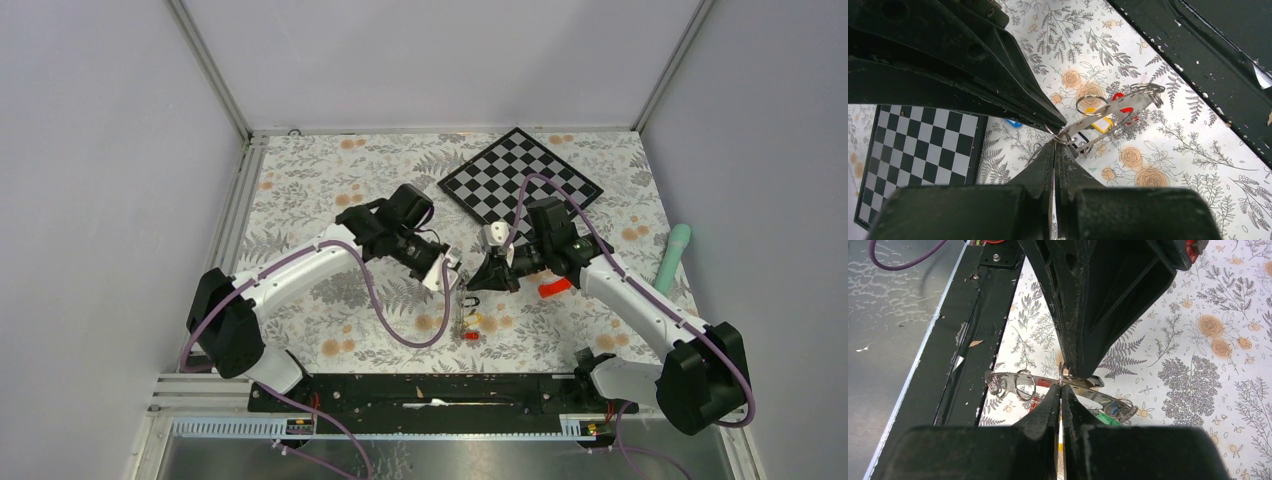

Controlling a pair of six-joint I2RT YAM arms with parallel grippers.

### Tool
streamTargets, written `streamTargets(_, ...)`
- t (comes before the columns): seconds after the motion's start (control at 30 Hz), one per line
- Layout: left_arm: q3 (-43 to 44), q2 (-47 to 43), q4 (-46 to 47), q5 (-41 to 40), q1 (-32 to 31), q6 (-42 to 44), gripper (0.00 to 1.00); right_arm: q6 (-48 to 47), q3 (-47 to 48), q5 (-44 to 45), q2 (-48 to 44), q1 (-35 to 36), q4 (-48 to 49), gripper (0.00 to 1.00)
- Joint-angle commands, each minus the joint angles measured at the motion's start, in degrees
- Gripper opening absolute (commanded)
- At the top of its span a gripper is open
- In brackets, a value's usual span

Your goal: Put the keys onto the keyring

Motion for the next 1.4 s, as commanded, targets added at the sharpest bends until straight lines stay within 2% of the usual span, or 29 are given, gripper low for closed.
streamTargets(0.0, -0.6, -2.6, -0.3, 4.0, 0.7, 3.4, 0.0, -1.5, -0.2, -2.9, -2.1, 0.4, 0.4, 0.0)
streamTargets(0.17, -0.9, -3.1, -0.6, 4.3, 1.4, 4.4, 0.0, -2.6, -1.2, -4.1, -1.8, 0.4, -0.4, 0.0)
streamTargets(0.47, 0.9, -1.7, -5.8, 4.7, 1.5, 14.3, 0.0, -4.8, -2.2, -4.4, -0.6, 0.8, -0.7, 0.0)
streamTargets(0.77, 2.9, -0.3, -7.0, 4.9, 0.5, 15.2, 0.0, -5.3, -2.6, -3.5, 0.4, 2.2, -0.4, 0.0)
streamTargets(0.9, 2.9, -0.1, -7.0, 3.1, 0.0, 14.3, 0.0, -6.3, -3.1, 0.6, -1.1, 2.7, 0.5, 0.0)
streamTargets(1.07, 3.3, -0.1, -7.1, 3.9, 0.0, 11.3, 0.0, -15.9, -2.5, 11.8, -4.5, 2.8, 0.3, 0.0)
streamTargets(1.23, 4.1, 0.8, -7.1, 4.6, 0.0, 10.1, 0.0, -23.9, -3.9, 17.4, -9.6, 3.6, 3.2, 0.0)
streamTargets(1.37, 5.5, 2.3, -7.0, 4.0, -0.1, 11.5, 0.0, -30.9, -9.5, 20.4, -15.2, 4.7, 6.7, 0.0)
